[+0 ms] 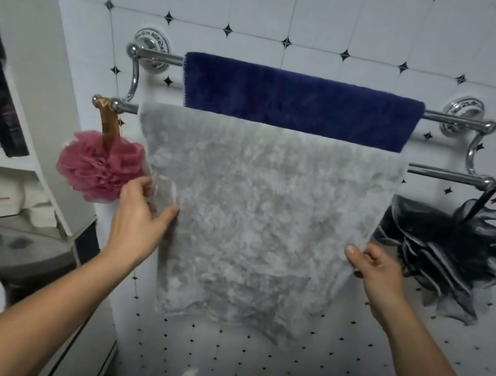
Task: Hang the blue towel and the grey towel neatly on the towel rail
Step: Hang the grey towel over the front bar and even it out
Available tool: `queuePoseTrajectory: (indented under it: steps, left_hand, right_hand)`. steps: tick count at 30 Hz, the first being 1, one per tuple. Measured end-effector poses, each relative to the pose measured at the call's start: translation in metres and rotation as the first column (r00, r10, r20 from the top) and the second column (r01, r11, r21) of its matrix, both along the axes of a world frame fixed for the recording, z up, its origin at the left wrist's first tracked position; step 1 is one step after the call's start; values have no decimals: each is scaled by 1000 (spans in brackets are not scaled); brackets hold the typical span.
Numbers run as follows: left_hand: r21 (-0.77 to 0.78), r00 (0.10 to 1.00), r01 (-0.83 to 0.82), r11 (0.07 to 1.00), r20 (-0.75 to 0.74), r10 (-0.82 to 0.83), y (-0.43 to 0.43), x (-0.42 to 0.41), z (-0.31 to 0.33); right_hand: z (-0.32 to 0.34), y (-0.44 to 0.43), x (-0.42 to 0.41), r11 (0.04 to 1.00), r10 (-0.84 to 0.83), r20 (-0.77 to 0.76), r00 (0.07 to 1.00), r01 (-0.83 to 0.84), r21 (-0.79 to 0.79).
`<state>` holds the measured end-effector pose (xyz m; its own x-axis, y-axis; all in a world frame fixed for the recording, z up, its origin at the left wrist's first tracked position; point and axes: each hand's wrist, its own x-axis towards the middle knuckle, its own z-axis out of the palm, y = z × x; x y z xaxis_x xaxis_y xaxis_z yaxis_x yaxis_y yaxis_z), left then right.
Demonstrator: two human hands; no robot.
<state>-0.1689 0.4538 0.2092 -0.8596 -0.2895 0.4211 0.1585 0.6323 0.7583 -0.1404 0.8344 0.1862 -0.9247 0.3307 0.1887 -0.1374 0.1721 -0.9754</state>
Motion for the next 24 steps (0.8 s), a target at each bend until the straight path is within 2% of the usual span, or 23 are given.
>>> queuePoseTrajectory:
  steps: [3, 5, 7, 11, 16, 18, 21, 24]
  left_hand:
    - [10, 983, 16, 1000, 182, -18, -1, -8, -19]
    - [34, 969, 11, 999, 246, -19, -5, -14, -33]
    - [88, 956, 23, 996, 289, -48, -10, -17, -45]
    - [95, 930, 17, 995, 363, -50, -21, -22, -66]
    - [94, 867, 75, 993, 486, -112, -25, -28, -99]
    - [59, 849, 88, 994, 519, -105, -24, -29, -109]
    - [-12, 860, 54, 998, 509, -41, -28, -29, -117]
    - [15, 872, 42, 999, 488, -44, -29, -29, -119]
  right_hand:
    - [-11, 0, -2, 994, 105, 88, 991, -107, 21]
    - [-22, -4, 0, 979, 160, 190, 969, -180, 95]
    - [-32, -3, -1, 972, 129, 248, 960, -172, 160]
    - [-40, 10, -9, 984, -9, 240, 971, -34, 176]
    - [-59, 5, -15, 952, 111, 389, 915, -210, 222]
    - [-71, 4, -16, 926, 100, 432, 896, -242, 289]
    - [-80, 7, -18, 893, -11, 416, 909, -178, 413]
    - [-78, 2, -16, 907, -10, 433, 901, -174, 384]
